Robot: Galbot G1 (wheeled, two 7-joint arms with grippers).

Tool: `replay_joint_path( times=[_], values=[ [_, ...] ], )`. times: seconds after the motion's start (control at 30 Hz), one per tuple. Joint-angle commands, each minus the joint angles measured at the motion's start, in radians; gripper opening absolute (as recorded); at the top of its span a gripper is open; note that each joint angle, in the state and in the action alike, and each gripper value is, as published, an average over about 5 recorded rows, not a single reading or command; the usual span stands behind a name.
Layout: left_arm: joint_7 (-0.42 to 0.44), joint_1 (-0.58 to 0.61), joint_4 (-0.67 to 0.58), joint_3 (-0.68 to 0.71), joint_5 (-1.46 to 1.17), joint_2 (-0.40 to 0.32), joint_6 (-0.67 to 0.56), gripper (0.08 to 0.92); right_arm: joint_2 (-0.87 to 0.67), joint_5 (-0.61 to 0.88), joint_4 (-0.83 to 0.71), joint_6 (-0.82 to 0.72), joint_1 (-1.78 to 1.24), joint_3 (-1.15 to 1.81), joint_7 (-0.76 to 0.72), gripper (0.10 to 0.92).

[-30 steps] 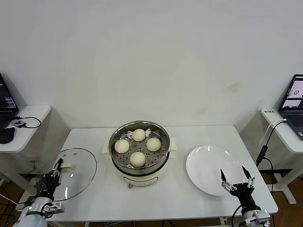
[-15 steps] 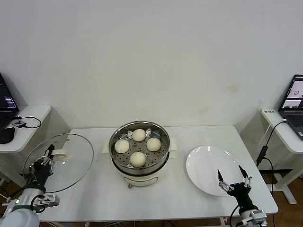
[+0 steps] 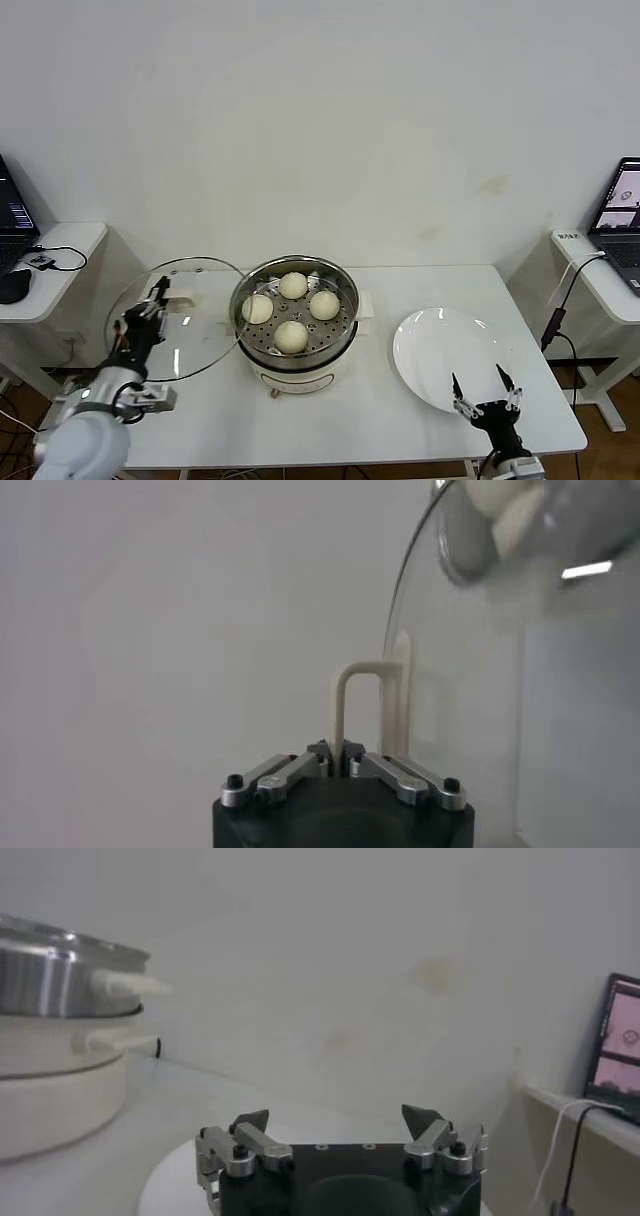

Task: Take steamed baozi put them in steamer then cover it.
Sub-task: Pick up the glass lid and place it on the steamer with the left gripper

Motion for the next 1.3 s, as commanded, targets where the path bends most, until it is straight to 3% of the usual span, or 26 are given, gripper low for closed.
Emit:
replay_joint_path(
  times=[0.03, 0.4, 0.53, 1.3],
  values=[
    [0.142, -0.243, -0.002, 0.276, 0.147, -0.083, 0.153, 0.145, 0.072, -0.122, -0.023, 0.003, -0.001, -0.025, 0.082, 0.823],
    [0.250, -0.385, 0.117, 0.404, 0.400, -0.318, 0.183, 0.145, 0.073, -0.150, -0.036, 0.014, 0.003, -0.020, 0.101, 0.823],
    [0.269, -0.411, 0.146, 0.439, 0.448, -0.372, 0.182, 0.145, 0.073, -0.149, -0.038, 0.016, 0.003, -0.014, 0.100, 0.823],
    [0.240, -0.380, 0.257, 0.455, 0.522, -0.468, 0.144, 0.145, 0.047, -0.137, -0.039, 0.044, -0.016, -0.002, 0.099, 0.823]
  ],
)
